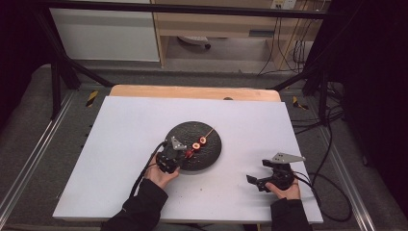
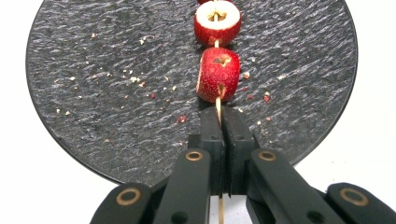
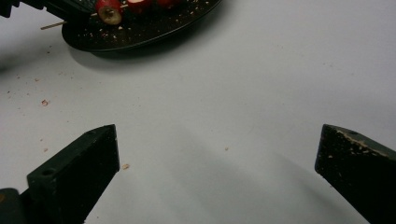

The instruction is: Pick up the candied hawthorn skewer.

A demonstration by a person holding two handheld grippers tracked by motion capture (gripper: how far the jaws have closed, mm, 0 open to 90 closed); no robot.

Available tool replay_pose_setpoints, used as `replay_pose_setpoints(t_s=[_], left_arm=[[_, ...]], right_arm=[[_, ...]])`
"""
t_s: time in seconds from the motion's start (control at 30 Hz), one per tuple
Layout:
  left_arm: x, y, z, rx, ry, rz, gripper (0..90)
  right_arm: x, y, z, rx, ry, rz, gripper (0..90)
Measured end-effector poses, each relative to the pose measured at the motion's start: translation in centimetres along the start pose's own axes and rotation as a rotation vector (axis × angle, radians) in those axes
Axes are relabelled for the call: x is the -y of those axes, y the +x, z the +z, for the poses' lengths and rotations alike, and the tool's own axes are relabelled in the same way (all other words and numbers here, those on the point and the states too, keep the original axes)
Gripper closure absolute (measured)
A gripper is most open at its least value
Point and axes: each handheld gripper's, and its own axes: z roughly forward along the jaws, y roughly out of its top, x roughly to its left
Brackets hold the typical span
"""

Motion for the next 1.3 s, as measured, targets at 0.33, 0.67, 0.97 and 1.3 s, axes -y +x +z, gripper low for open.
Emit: replay_pose_setpoints(t_s=[0.33, 0.67, 0.97, 1.3], left_arm=[[0.6, 0.5, -0.9, 0.033, -0.07, 0.001, 88.3], [2.2, 1.7, -3.2, 0.072, -0.179, -0.02, 88.3], [4.8, 2.6, -5.1, 0.101, -0.26, -0.019, 88.3], [7.0, 2.9, -6.2, 0.145, -0.304, -0.018, 88.3]], right_arm=[[0.0, 0.0, 0.0, -0.002, -0.001, 0.0, 0.6], [0.0, 0.1, 0.0, -0.005, -0.003, 0.012, 0.5], [-0.6, 0.8, 0.4, -0.018, -0.011, 0.017, 0.4], [-1.4, 2.2, 1.4, -0.042, -0.015, 0.012, 0.4]])
